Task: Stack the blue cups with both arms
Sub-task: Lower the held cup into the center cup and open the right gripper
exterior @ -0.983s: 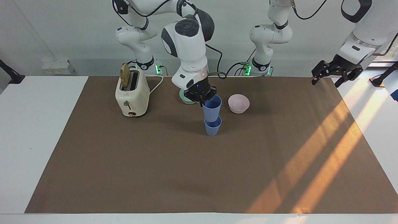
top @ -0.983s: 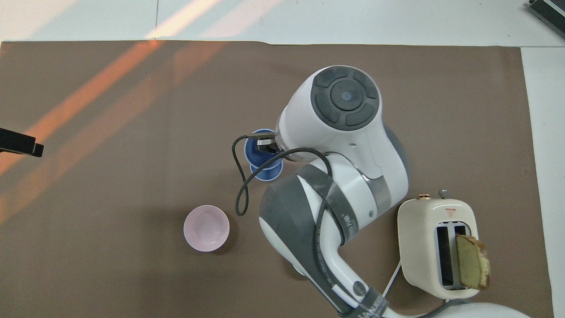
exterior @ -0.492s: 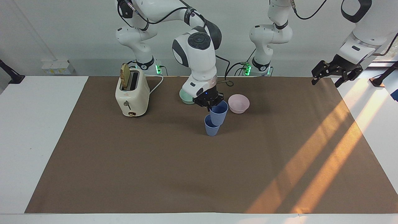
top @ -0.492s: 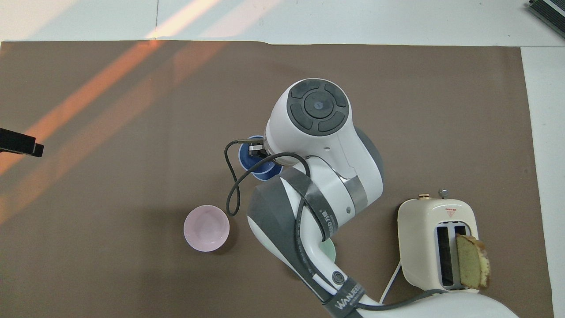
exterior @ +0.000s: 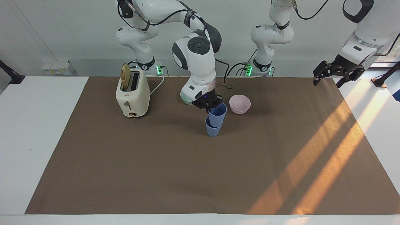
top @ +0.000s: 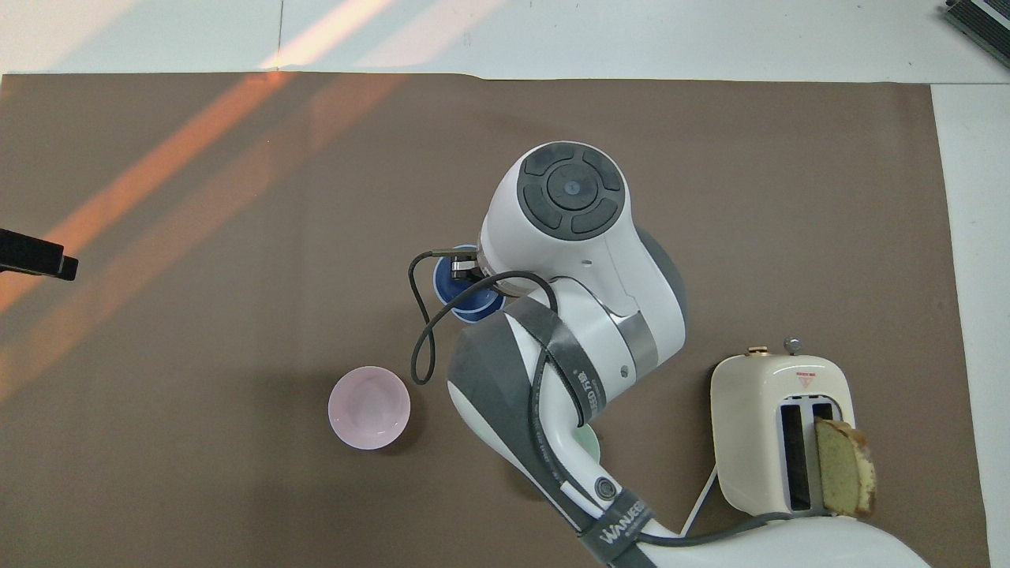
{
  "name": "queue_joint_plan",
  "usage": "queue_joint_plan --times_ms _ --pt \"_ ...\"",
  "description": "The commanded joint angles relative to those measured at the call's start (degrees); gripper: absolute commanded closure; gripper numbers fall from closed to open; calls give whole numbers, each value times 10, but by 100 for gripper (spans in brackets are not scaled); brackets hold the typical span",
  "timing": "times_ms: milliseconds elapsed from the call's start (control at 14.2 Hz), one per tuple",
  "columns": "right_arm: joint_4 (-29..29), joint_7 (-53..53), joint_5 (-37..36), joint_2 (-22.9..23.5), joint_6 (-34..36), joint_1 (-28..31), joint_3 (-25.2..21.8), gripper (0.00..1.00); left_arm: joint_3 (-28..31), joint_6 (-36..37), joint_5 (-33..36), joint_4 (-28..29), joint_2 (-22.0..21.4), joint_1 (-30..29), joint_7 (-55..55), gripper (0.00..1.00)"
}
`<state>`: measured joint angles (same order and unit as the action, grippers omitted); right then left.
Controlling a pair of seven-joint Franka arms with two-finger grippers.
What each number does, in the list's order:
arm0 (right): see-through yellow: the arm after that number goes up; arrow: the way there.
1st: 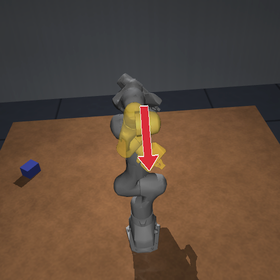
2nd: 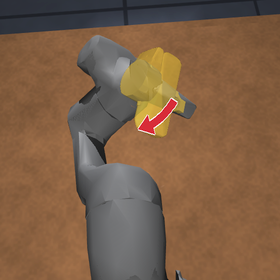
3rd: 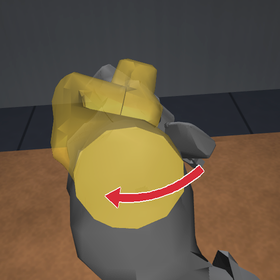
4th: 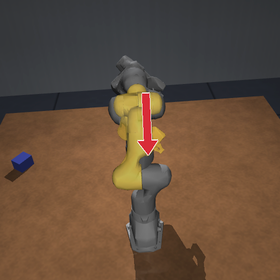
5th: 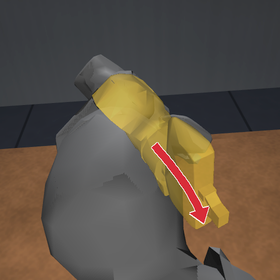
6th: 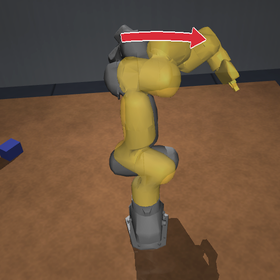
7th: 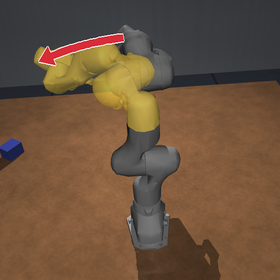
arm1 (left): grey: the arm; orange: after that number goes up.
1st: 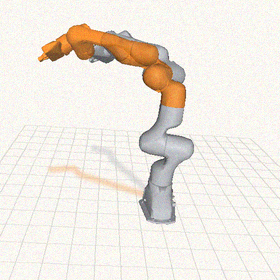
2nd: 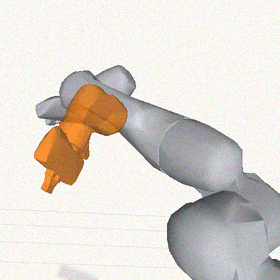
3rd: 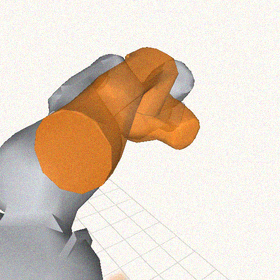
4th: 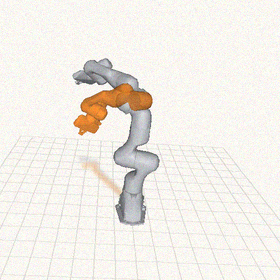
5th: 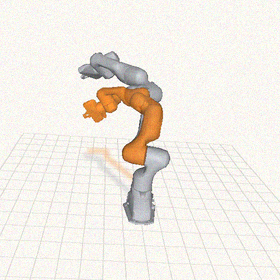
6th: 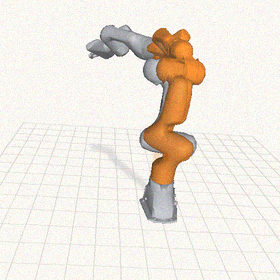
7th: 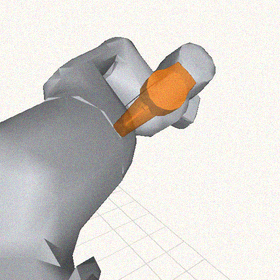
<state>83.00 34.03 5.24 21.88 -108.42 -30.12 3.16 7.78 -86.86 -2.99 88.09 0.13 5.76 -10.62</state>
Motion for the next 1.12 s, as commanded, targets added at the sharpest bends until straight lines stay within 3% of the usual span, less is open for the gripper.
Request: queue_joint_plan --times_ms 0,211,281,351,421,843,1054 --pt "11 3 0 -7 -4 6 4 100 7 10 11 -8 -1 8 -4 0" --pt "12 3 0 -7 -3 8 4 100 7 10 11 -8 -1 8 -4 0" --pt "12 3 0 -7 -4 9 4 69 7 10 11 -8 -1 8 -4 0" --pt "13 3 0 -7 -4 9 4 13 7 10 11 -8 -1 8 -4 0" --pt "13 1 -2 -7 -4 9 2 0 7 10 11 -8 -1 8 -4 0" --pt "4 -6 -42 -24 27 19 -3 0 7 10 11 -8 -1 8 -4 0" --pt "1 -113 -53 -56 72 57 -5 0 7 10 11 -8 -1 8 -4 0"
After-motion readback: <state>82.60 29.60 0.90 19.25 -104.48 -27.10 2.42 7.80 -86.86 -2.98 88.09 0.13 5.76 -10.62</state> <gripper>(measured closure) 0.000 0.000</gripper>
